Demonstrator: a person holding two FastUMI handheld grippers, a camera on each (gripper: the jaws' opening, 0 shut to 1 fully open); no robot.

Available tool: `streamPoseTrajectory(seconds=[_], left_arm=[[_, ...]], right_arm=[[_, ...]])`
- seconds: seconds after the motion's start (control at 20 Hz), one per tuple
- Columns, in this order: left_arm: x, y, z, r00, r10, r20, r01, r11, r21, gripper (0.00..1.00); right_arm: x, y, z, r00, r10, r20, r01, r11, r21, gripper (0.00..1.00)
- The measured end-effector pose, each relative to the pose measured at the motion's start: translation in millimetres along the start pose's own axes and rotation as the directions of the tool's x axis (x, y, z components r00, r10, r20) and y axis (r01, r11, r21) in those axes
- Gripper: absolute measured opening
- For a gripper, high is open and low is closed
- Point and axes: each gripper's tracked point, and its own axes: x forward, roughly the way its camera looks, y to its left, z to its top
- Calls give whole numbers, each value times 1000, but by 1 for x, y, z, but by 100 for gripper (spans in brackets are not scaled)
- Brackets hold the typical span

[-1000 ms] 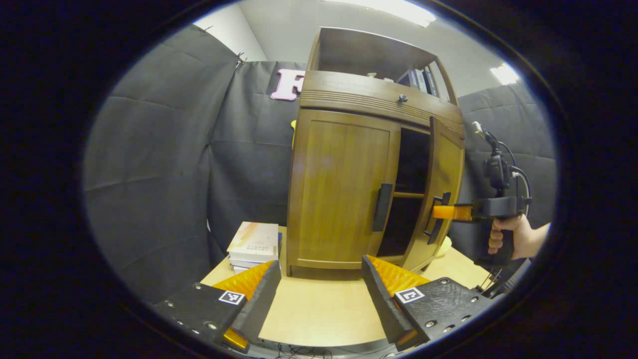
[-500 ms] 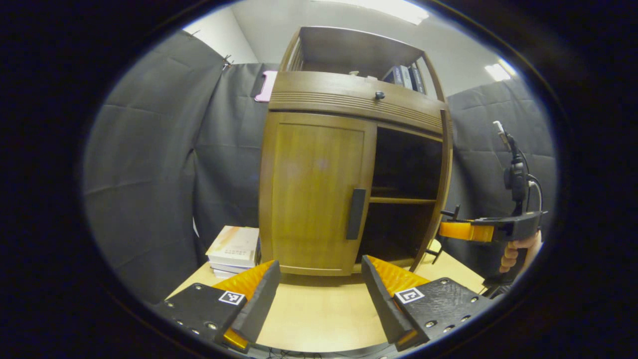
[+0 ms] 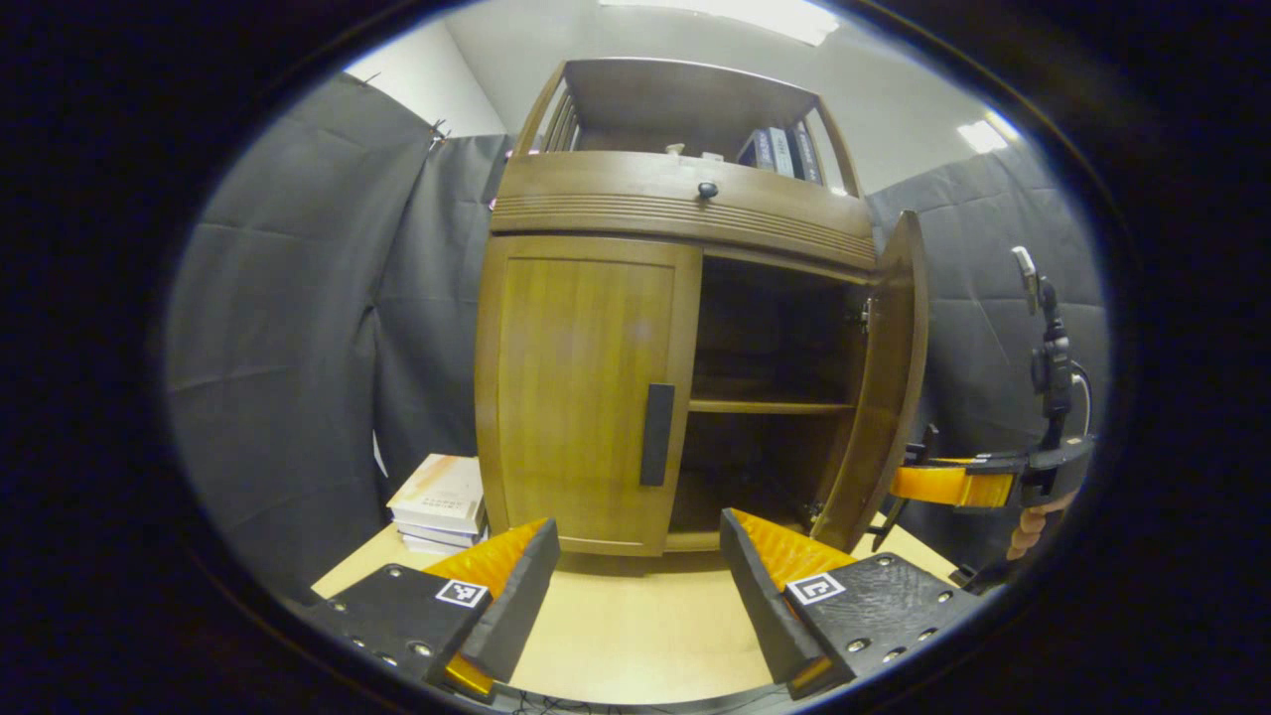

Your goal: Open the right door of the double-door shoe cabinet with the right hand, and open the left door with the left hand.

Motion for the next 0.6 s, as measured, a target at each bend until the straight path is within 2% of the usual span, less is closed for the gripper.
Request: streamPoseTrajectory(seconds=[0.1, 0.15, 0.25, 0.3, 0.35, 0.6], left_arm=[[-2, -10, -2, 1000, 8, -1, -8, 1000, -4, 95], [-4, -15, -3, 1000, 14, -4, -14, 1000, -10, 95], [-10, -27, -3, 1000, 26, -4, -26, 999, -18, 95], [-16, -33, -5, 999, 33, -2, -33, 999, -17, 95], [-18, -39, -6, 999, 40, -2, -40, 999, -13, 95], [-34, -70, -13, 998, 67, 3, -67, 997, -25, 95]], right_arm=[[-10, -13, -2, 1000, 6, 4, -6, 1000, -2, 8], [-14, -20, -2, 1000, 10, 6, -10, 1000, -6, 5], [-24, -36, -3, 1000, 9, 12, -9, 1000, -18, 12], [-28, -44, -4, 1000, 8, 14, -8, 1000, -21, 12], [-32, -52, -4, 1000, 13, 18, -12, 1000, -19, 8], [-46, -88, -5, 998, 59, 35, -58, 998, -23, 5]])
